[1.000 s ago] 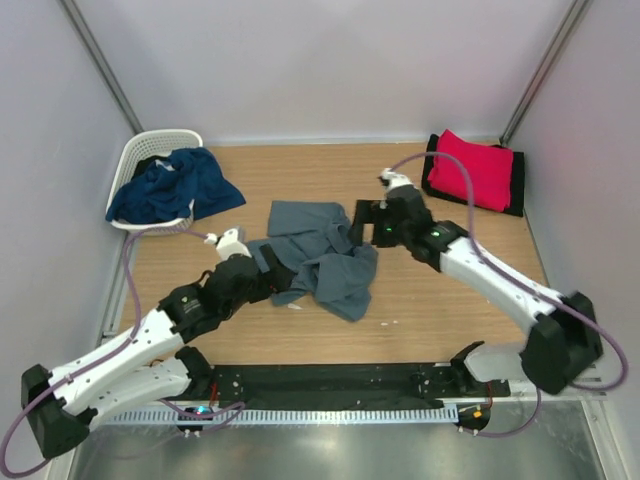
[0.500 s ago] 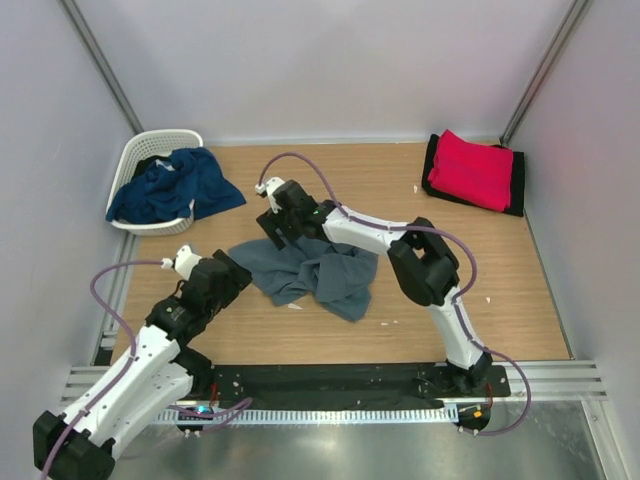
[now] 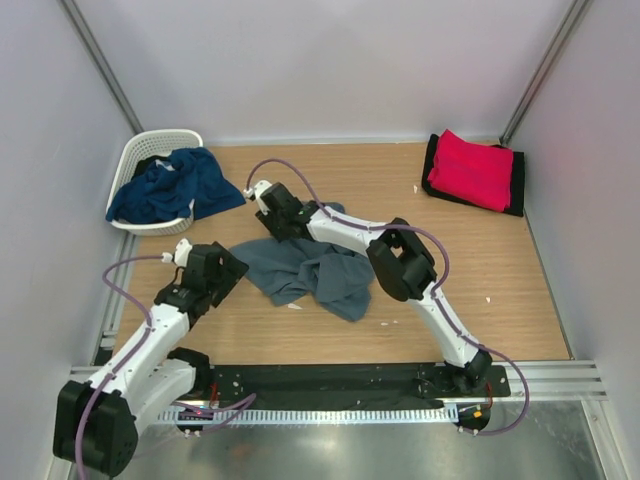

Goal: Fold and stack the t-shirts
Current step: Flatten the tshirt out

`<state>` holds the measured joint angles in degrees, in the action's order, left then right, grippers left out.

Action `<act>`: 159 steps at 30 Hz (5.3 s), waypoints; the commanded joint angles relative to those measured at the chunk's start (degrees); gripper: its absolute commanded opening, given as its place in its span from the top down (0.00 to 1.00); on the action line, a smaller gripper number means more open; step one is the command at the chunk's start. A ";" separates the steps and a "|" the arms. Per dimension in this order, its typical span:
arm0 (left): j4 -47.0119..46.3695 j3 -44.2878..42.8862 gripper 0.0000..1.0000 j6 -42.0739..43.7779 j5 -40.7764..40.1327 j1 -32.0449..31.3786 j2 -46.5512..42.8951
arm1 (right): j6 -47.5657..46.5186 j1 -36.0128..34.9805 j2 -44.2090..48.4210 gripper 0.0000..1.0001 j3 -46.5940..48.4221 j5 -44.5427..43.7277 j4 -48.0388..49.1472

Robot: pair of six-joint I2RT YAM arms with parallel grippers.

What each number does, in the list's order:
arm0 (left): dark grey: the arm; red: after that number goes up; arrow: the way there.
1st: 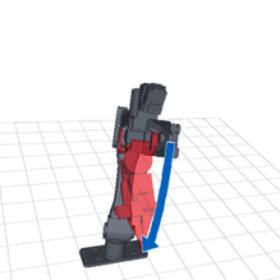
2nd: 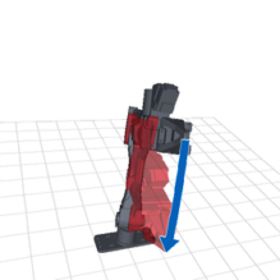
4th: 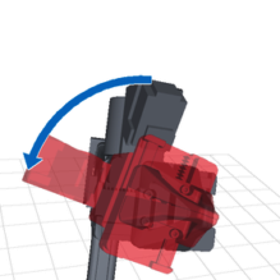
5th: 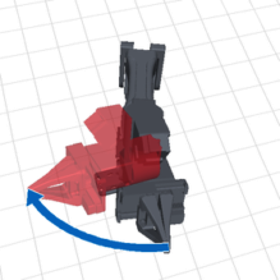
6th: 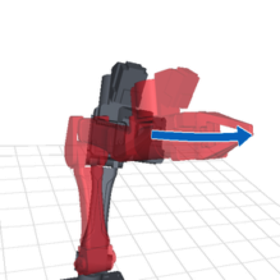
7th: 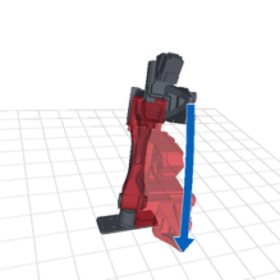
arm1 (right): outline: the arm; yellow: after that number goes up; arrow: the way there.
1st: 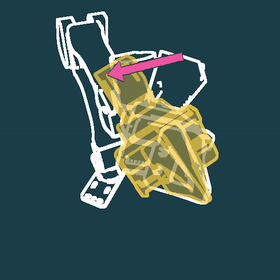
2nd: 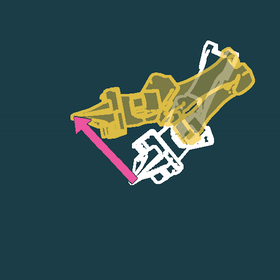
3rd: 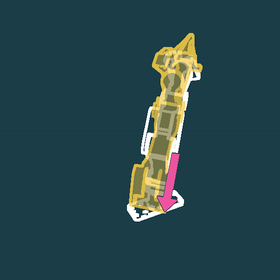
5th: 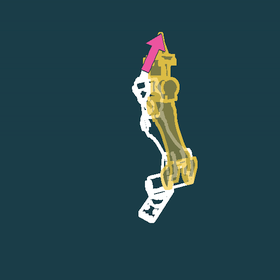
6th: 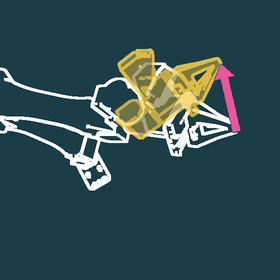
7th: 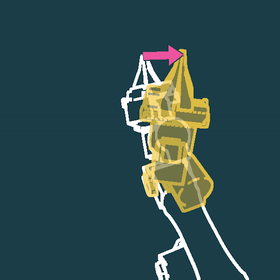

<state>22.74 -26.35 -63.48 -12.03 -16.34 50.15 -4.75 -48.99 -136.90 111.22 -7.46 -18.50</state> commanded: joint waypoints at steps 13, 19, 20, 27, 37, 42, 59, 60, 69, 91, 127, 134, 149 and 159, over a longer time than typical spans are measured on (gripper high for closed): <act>-24.48 -5.20 0.33 6.70 1.22 4.30 23.93 | 10.53 10.38 9.95 0.99 0.06 0.17 1.45; -32.57 -11.86 0.72 9.68 4.02 4.30 37.37 | 17.58 22.43 28.41 0.99 -17.59 -3.33 4.52; -34.24 -13.19 0.82 10.48 6.82 4.38 39.30 | 18.28 25.58 35.49 0.99 -24.14 -5.52 4.88; -44.37 -27.07 1.00 13.99 20.72 4.30 52.15 | 20.20 29.13 65.83 0.99 -48.54 -18.10 3.39; -29.00 -35.07 1.00 25.85 21.35 4.21 38.11 | 28.93 29.57 85.21 0.99 -51.02 -29.36 -19.62; -19.67 -33.96 0.56 24.90 27.76 0.72 30.11 | 29.62 29.57 85.31 0.99 -51.18 -32.95 -22.36; -14.57 -42.99 0.12 22.35 8.16 -35.07 48.78 | 37.10 38.97 66.42 0.99 -53.66 -29.98 -22.02; -14.48 -44.13 0.12 22.35 8.86 -36.56 50.29 | 36.75 38.97 66.06 0.99 -53.39 -29.63 -21.93; -10.62 -49.86 1.00 22.97 4.66 -35.00 56.66 | 35.78 39.24 67.03 0.99 -53.83 -28.66 -21.49; 22.34 -14.19 1.00 2.94 -23.48 -7.83 -11.56 | 38.41 39.24 67.82 0.99 -54.87 -24.79 -18.59; 4.76 -0.82 1.00 5.57 5.44 3.86 -12.25 | 34.91 39.15 66.34 0.59 -43.03 -10.23 -33.28; 14.86 2.35 1.00 -1.98 -5.18 2.28 -14.55 | 30.16 25.98 45.20 0.44 -29.32 -6.78 -19.13; 21.38 3.85 1.00 -4.19 -9.68 2.28 -17.54 | 20.84 8.13 -0.99 0.28 15.86 -2.29 -13.58; 26.56 0.07 1.00 -3.05 -12.75 2.27 -18.68 | 20.14 7.51 -7.59 0.47 16.84 -12.91 -13.14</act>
<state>46.46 -23.16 -67.05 -20.14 -13.91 32.71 16.60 -42.46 -142.78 126.58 -14.02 -32.75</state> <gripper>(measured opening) 0.018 0.559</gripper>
